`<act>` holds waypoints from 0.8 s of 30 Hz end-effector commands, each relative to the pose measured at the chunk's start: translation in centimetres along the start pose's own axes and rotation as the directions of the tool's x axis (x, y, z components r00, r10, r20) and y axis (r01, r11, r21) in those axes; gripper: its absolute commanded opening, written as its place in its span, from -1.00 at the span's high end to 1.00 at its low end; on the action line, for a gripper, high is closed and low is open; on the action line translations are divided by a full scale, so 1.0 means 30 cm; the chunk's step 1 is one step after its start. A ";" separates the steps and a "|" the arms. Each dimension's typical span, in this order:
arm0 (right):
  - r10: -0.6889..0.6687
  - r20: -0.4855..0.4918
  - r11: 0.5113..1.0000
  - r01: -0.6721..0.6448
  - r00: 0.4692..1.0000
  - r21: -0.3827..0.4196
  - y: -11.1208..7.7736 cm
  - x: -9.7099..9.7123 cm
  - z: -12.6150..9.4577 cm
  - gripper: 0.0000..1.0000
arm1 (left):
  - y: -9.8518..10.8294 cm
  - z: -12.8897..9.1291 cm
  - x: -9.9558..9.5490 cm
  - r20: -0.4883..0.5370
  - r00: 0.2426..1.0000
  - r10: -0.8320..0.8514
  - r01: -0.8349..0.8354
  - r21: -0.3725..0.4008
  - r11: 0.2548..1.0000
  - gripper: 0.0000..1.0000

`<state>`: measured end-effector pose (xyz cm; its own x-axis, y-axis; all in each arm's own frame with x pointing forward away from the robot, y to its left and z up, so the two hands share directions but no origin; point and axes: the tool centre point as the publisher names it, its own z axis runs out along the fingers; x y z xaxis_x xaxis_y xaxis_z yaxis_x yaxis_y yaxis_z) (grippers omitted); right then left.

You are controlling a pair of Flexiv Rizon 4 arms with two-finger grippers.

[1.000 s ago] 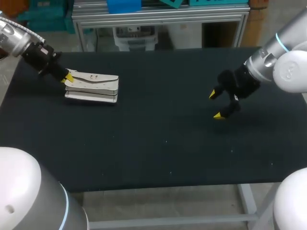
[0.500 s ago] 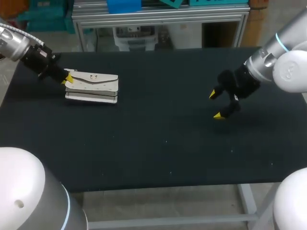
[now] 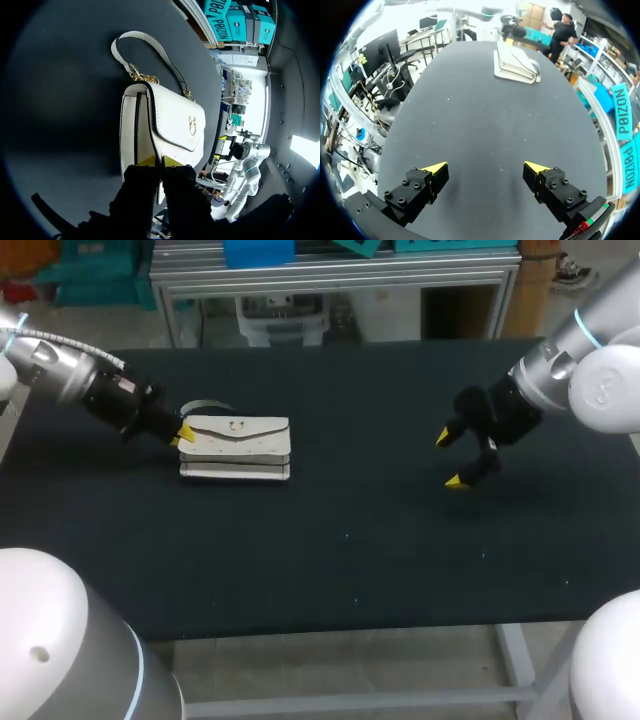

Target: Pick up the bag, open it, inspect its contents, close it, and place it on the opposite side

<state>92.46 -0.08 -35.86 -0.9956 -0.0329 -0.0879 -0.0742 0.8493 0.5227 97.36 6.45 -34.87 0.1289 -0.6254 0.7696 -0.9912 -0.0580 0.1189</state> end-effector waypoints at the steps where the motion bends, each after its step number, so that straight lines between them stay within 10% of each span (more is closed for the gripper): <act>1: 0.000 0.001 1.000 0.000 1.000 0.001 0.001 0.000 0.002 -1.00 | 0.068 0.101 0.021 -0.037 0.999 0.005 0.014 0.482 0.876 1.00; 8: 0.000 0.001 1.000 0.000 1.000 0.001 0.001 0.000 0.002 -1.00 | 0.127 0.214 0.080 -0.043 0.999 0.028 0.002 0.584 0.812 1.00; 24: 0.000 0.001 1.000 0.000 1.000 0.001 0.001 0.000 0.002 -1.00 | 0.205 0.370 0.211 -0.016 0.993 0.115 -0.093 0.472 0.877 1.00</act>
<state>92.45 -0.08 -35.85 -0.9956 -0.0325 -0.0880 -0.0740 0.8495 0.5224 92.22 -5.73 -36.13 0.0156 -0.6105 0.7919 -0.9764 -0.1801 -0.1196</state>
